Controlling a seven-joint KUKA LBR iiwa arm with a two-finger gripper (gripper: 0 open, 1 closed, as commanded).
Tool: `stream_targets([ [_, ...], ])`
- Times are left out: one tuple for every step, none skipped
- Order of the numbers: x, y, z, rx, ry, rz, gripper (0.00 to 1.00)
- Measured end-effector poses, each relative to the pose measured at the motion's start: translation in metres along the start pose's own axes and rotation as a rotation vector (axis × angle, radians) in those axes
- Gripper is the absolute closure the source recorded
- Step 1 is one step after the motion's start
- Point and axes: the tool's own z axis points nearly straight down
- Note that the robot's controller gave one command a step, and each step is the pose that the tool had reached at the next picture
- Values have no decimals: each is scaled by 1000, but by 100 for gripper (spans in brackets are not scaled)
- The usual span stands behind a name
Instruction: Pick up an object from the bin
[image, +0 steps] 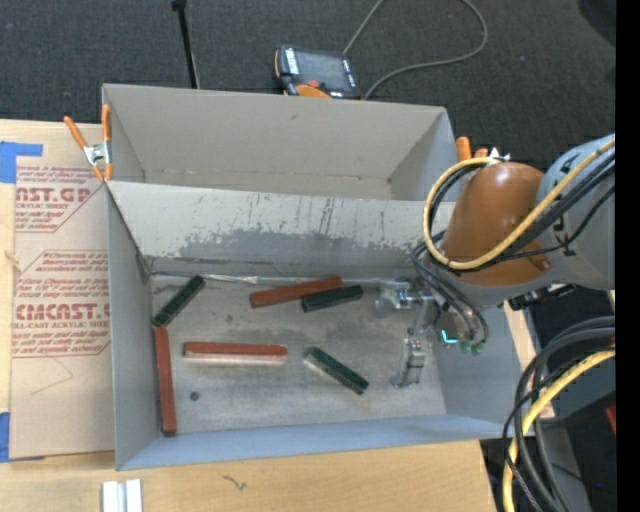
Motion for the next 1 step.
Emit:
stream_targets([
  [-2, 81, 73, -4, -1, -44, 0],
])
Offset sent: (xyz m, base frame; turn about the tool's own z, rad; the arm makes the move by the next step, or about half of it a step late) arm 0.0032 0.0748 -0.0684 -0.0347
